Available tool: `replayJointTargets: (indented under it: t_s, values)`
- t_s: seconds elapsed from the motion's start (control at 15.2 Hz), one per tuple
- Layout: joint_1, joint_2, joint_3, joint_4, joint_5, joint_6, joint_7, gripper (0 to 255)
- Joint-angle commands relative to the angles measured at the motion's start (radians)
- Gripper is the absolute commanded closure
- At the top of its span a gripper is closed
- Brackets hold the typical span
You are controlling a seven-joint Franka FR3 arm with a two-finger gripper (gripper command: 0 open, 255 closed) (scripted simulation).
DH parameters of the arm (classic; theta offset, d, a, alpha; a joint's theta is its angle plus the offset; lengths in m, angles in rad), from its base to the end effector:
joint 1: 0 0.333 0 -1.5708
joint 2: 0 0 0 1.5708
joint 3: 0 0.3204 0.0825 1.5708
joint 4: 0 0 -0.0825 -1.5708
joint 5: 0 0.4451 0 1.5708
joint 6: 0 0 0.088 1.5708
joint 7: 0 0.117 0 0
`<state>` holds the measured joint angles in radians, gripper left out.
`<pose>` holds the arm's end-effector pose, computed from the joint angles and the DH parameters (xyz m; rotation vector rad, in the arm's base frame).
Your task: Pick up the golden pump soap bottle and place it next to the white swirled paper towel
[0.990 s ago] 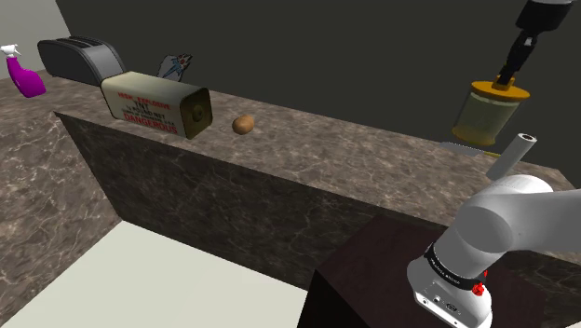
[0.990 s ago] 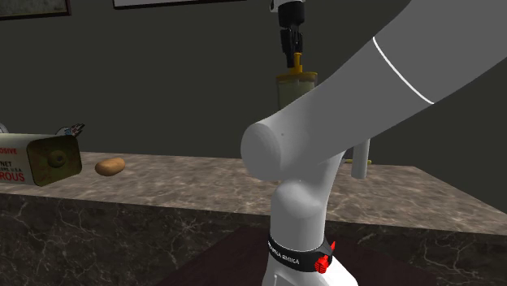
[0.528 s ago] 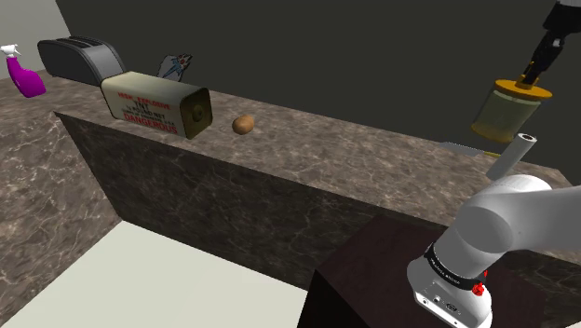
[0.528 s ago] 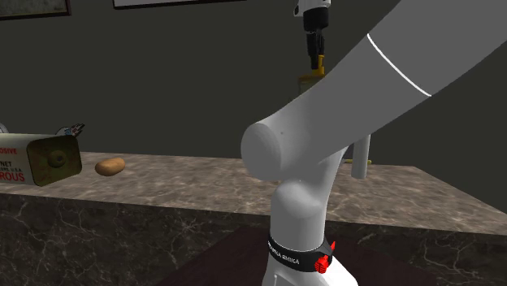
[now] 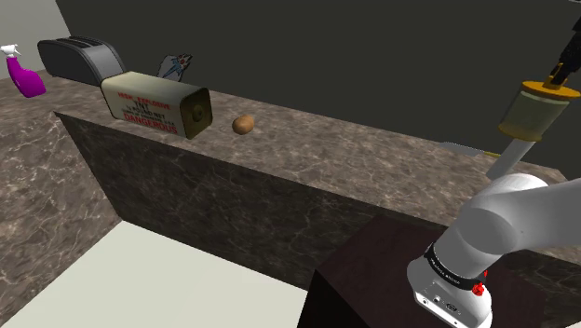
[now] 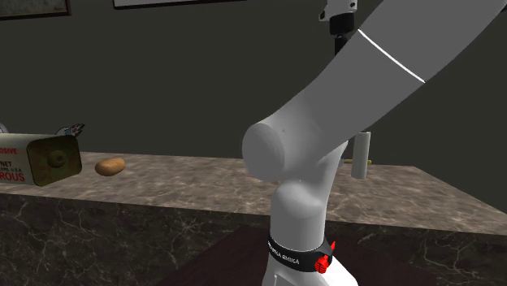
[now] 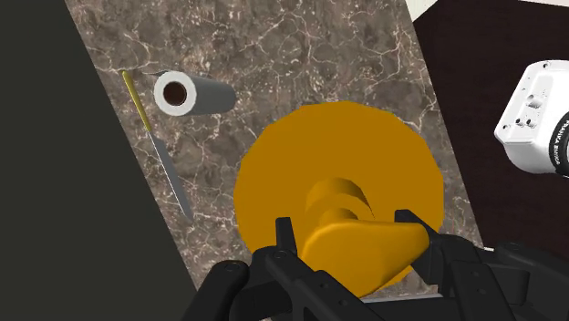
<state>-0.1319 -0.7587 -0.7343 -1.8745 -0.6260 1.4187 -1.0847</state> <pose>0.1096 -0.4542 0.6932 2.9562 0.2961 -0.0504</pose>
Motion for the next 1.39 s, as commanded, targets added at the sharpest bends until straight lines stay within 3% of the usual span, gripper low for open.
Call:
replayJointTargets:
  t_s: [0.0, 0.13, 1.32]
  values:
    - [0.031, 0.042, -0.07, 0.065, -0.008, 0.014, -0.054, 255]
    - [0.067, 0.079, -0.146, 0.126, -0.013, 0.028, -0.105, 255]
    - [0.009, -0.025, -0.186, -0.161, -0.092, 0.215, -0.032, 255]
